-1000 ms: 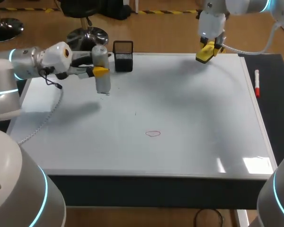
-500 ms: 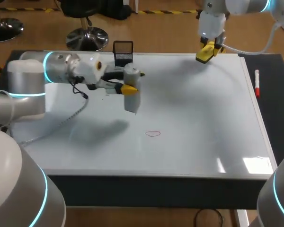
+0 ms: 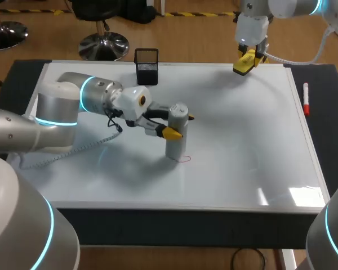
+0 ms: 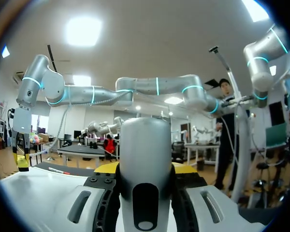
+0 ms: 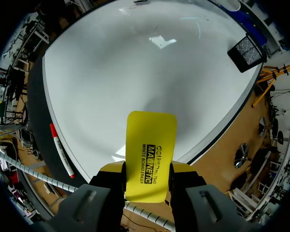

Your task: Pick up the inspection probe, press it on each red-marked spot on the whiteboard one by one, put down the probe, pick up the eraser, and wipe off all the red marks.

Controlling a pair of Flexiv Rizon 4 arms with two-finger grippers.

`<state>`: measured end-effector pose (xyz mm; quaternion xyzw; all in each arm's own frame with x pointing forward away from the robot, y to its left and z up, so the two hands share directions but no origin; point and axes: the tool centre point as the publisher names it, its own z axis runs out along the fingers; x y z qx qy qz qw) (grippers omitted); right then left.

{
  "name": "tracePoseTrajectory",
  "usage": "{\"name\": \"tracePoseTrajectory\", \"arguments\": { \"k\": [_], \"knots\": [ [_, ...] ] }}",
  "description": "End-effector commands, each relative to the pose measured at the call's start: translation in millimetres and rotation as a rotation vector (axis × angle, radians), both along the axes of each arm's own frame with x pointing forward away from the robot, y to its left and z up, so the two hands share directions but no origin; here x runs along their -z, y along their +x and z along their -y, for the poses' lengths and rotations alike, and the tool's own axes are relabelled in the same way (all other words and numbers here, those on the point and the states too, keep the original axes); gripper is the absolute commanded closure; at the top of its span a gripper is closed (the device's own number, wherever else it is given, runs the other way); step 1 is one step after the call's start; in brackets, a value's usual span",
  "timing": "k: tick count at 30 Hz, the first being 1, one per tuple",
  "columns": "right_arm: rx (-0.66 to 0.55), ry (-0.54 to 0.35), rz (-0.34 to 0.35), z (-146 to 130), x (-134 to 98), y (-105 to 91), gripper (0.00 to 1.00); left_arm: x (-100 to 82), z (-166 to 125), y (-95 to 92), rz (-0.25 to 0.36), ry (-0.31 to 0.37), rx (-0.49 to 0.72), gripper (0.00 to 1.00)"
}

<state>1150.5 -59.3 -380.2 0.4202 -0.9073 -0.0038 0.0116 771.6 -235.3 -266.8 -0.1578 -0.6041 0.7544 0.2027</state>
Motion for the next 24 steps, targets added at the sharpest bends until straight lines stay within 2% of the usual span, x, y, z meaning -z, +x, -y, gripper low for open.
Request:
{"name": "tracePoseTrajectory", "arguments": {
  "k": [1, 10, 24],
  "knots": [
    [-0.002, -0.003, -0.004, 0.5, -1.5, 1.4, 1.0, 10.8, 7.0, -1.5, -0.009, -0.014, 0.014, 1.0],
    [-0.002, -0.003, -0.004, 0.5, -1.5, 1.4, 1.0, 16.3, 12.9, 0.2, 0.007, -0.022, 0.039, 1.0],
    [-0.002, -0.003, -0.004, 0.5, -1.5, 1.4, 1.0, 27.6, 5.4, 5.5, 0.023, 0.033, 0.028, 1.0]
  ]
}}
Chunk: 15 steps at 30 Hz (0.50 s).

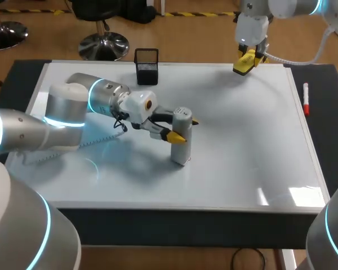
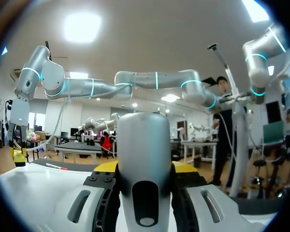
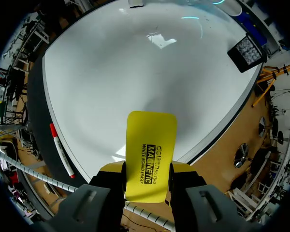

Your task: Pick up the inspection probe, press it on each red-marked spot on the whiteboard one by one, put down the probe, pick up the eraser, and wipe off all the red marks.

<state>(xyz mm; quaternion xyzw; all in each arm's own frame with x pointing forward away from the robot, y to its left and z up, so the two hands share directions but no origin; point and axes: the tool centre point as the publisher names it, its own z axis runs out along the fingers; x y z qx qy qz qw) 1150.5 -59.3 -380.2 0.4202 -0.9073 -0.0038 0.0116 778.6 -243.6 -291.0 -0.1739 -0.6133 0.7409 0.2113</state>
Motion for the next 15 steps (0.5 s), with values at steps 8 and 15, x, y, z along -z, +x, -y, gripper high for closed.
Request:
{"name": "tracePoseTrajectory", "arguments": {
  "k": [8, 15],
  "knots": [
    [-0.002, -0.003, -0.004, 0.6, -1.5, 1.4, 1.0, 4.6, -4.6, -2.2, 0.002, 0.013, -0.01, 1.0],
    [-0.002, -0.003, -0.004, 0.6, -1.5, 1.4, 1.0, -3.3, -9.7, 0.6, 0.016, 0.006, -0.027, 1.0]
  ]
}}
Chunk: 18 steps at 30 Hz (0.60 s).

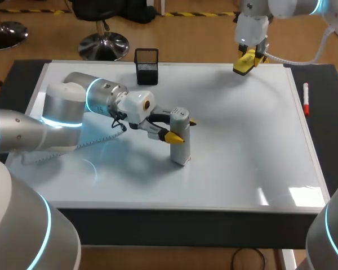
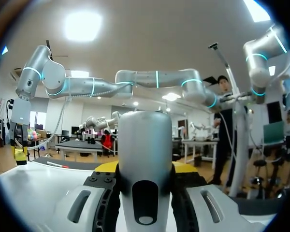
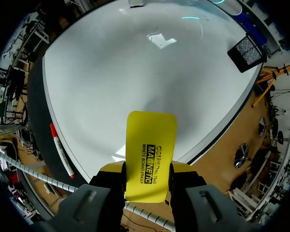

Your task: Pick up the inspection probe, press it on each red-marked spot on the whiteboard one by one, put down the probe, pick up the eraser, and wipe off all the red marks.

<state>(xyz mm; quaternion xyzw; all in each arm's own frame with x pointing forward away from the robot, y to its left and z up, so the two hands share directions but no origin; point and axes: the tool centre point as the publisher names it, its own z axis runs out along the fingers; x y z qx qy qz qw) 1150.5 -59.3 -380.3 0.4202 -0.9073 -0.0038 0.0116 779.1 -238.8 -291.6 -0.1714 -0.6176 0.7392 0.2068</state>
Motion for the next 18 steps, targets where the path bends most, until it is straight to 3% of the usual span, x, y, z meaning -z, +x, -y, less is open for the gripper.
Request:
{"name": "tracePoseTrajectory", "arguments": {
  "k": [1, 9, 18],
  "knots": [
    [-0.002, -0.003, -0.004, 0.6, -1.5, 1.4, 1.0, -7.8, -6.6, 1.5, 0.013, -0.008, -0.027, 1.0],
    [-0.002, -0.003, -0.004, 0.6, -1.5, 1.4, 1.0, -39.4, -23.7, 23.7, 0.051, -0.035, -0.095, 1.0],
    [-0.002, -0.003, -0.004, 0.6, -1.5, 1.4, 1.0, -47.6, -55.1, 70.4, 0.069, -0.028, -0.224, 1.0]
  ]
}}
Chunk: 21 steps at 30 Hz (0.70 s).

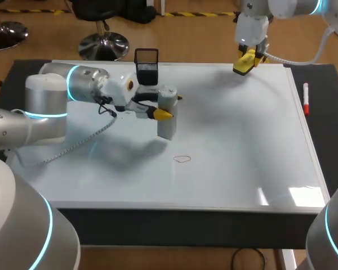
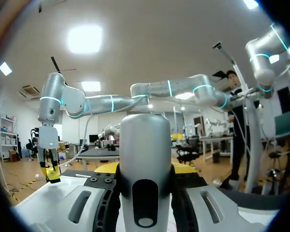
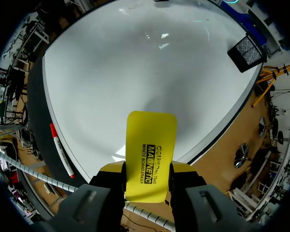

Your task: Pick up the inspection probe, press it on each red-marked spot on the whiteboard one by one, put down the probe, pick up the eraser, and wipe off all the red marks.

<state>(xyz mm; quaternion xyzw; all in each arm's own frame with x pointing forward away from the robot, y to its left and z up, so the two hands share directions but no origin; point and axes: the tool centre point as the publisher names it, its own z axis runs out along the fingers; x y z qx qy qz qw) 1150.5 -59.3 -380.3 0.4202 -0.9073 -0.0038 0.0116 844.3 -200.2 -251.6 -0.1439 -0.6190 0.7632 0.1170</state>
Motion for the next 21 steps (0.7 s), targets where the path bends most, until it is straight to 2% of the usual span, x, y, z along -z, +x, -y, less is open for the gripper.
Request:
{"name": "tracePoseTrajectory", "arguments": {
  "k": [1, 14, 21],
  "knots": [
    [-0.002, -0.003, -0.004, 0.6, -1.6, 1.4, 1.0, -7.9, -20.5, 10.5, 0.01, 0.022, -0.064, 1.0],
    [-0.002, -0.003, -0.004, 0.6, -1.6, 1.4, 1.0, -16.8, -76.9, 73.2, 0.002, -0.013, -0.274, 1.0],
    [-0.002, -0.003, -0.004, 0.6, -1.6, 1.4, 1.0, -19.2, -105.6, 93.0, 0.012, -0.008, -0.342, 1.0]
  ]
}}
